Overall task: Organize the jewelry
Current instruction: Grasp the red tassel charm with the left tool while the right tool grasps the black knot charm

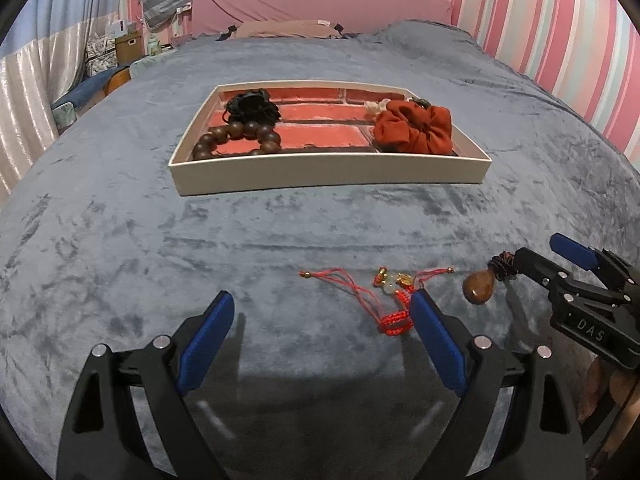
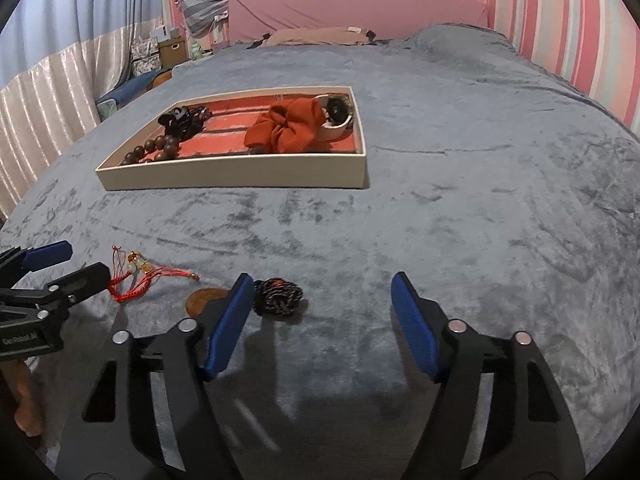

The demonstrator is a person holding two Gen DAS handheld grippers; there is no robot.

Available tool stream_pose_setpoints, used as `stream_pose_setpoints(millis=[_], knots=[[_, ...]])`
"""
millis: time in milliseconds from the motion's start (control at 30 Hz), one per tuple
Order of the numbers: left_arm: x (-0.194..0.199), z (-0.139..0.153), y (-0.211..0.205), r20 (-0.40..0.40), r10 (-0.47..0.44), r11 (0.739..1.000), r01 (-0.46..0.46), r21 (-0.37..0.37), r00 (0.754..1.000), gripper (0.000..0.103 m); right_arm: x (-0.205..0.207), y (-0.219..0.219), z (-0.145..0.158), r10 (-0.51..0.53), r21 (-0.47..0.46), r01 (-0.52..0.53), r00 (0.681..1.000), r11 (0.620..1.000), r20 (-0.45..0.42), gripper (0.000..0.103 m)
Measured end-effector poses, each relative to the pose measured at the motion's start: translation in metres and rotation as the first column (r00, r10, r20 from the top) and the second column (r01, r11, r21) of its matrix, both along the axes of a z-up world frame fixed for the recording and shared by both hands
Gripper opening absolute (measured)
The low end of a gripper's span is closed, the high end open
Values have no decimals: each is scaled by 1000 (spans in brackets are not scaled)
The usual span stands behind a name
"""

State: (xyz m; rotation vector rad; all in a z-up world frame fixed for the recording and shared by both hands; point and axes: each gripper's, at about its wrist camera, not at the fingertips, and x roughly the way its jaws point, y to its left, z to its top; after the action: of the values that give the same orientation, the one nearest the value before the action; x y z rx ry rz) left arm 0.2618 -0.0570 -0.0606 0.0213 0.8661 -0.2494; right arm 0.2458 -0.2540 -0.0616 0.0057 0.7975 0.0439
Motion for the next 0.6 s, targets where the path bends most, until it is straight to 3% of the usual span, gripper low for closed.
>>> stream_pose_setpoints(millis=[167, 233, 367, 433, 500, 567, 600], knots=[[7, -9, -6, -13, -14, 1000, 14, 19, 1000, 83, 5, 4, -7, 13, 17, -12, 1000, 1000, -24, 59], [9, -11, -7, -25, -23, 1000, 24, 15, 999, 66, 7, 6, -8, 19, 20, -18, 999, 1000, -28, 56], [14, -16, -6, -37, -33, 999, 33, 4, 999, 53, 10, 11, -10, 34, 32, -32, 999, 999, -35, 45], [13, -16, -6, -30, -35, 999, 35, 0, 999, 36, 10, 14, -11, 40, 39, -39, 999, 998, -37, 39], [14, -16, -6, -36, -43, 999, 43, -9, 998, 26, 11, 16, -12, 53, 51, -51, 998, 997, -46, 32], [14, -16, -6, -34, -45, 999, 44, -11, 998, 24, 11, 18, -12, 62, 57, -59, 997, 997, -49, 26], [13, -16, -6, -32, -47, 999, 46, -11, 998, 18, 11, 19, -12, 62, 53, -59, 997, 997, -48, 26]])
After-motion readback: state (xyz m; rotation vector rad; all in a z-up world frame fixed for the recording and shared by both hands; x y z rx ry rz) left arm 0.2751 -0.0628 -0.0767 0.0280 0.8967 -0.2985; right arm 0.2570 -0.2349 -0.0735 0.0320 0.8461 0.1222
